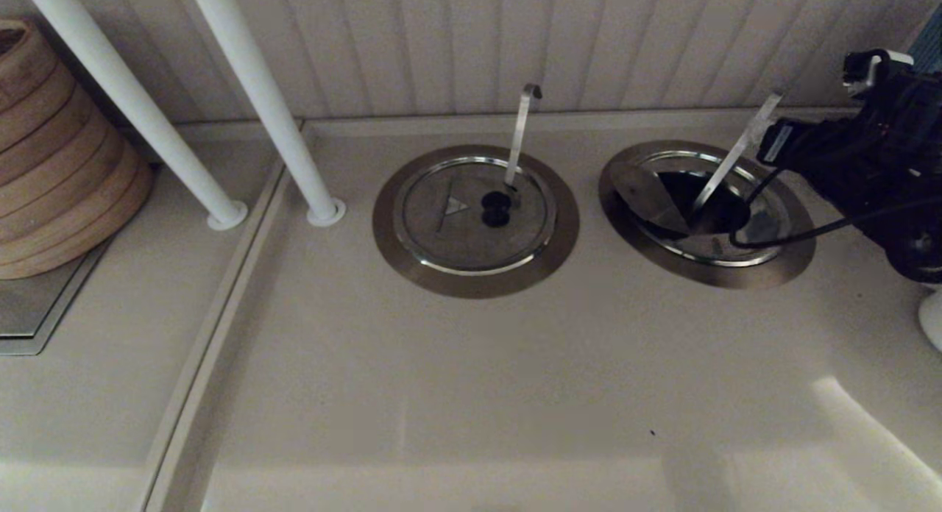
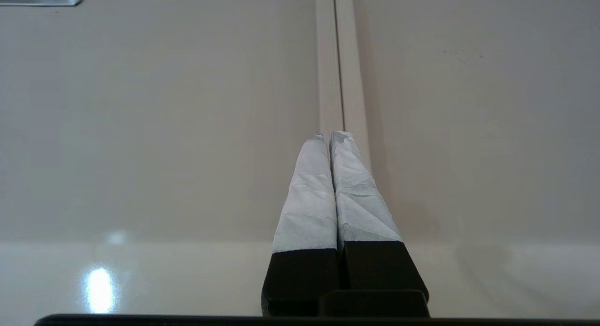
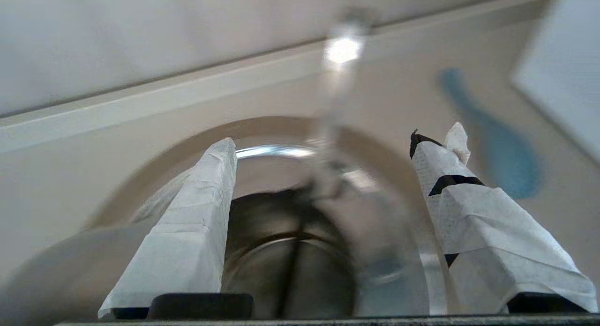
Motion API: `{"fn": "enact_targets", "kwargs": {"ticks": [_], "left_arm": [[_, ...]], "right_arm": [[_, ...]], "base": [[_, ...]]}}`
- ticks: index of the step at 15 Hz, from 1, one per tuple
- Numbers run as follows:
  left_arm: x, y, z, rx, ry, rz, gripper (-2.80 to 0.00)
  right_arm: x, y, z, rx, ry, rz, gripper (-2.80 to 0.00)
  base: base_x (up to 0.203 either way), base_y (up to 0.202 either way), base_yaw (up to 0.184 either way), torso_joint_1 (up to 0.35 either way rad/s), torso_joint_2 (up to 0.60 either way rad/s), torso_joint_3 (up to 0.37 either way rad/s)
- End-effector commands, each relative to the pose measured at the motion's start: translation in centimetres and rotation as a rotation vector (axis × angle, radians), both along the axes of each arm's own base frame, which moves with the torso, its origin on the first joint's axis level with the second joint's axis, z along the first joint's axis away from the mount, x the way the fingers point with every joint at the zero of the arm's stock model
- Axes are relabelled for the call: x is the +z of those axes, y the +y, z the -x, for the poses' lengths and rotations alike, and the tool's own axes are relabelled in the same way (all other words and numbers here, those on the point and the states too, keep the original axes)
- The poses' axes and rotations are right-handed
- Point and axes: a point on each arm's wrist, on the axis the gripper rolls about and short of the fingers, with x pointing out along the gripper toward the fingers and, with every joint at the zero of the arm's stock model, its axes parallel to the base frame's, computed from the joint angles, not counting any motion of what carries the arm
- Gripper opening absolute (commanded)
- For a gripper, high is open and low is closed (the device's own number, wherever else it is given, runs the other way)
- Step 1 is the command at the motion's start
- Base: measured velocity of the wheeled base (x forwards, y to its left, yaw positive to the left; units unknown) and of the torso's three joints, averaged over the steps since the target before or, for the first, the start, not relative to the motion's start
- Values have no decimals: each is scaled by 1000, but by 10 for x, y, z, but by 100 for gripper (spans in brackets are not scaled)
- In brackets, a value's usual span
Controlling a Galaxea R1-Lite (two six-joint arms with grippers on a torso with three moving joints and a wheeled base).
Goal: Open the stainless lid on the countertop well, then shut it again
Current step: Stir with a spoon
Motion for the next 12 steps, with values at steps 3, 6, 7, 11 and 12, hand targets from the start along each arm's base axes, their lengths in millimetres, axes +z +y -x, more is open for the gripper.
{"fn": "enact_targets", "kwargs": {"ticks": [3,6,7,11,12], "left_arm": [[0,0,0,1,1,1,-280],[0,0,0,1,1,1,-280],[0,0,0,0,1,1,-280],[0,0,0,0,1,1,-280],[0,0,0,1,1,1,-280]], "right_arm": [[-4,-37,-44,-85,-7,1,0],[2,-47,-69,-93,16,-2,0],[-3,-48,-77,-89,36,-6,0],[-6,-36,-93,-42,28,-29,0],[-6,-35,-93,-39,27,-35,0]], "base": [[0,0,0,0,0,0],[0,0,0,0,0,0],[0,0,0,0,0,0],[0,0,0,0,0,0],[0,0,0,0,0,0]]}}
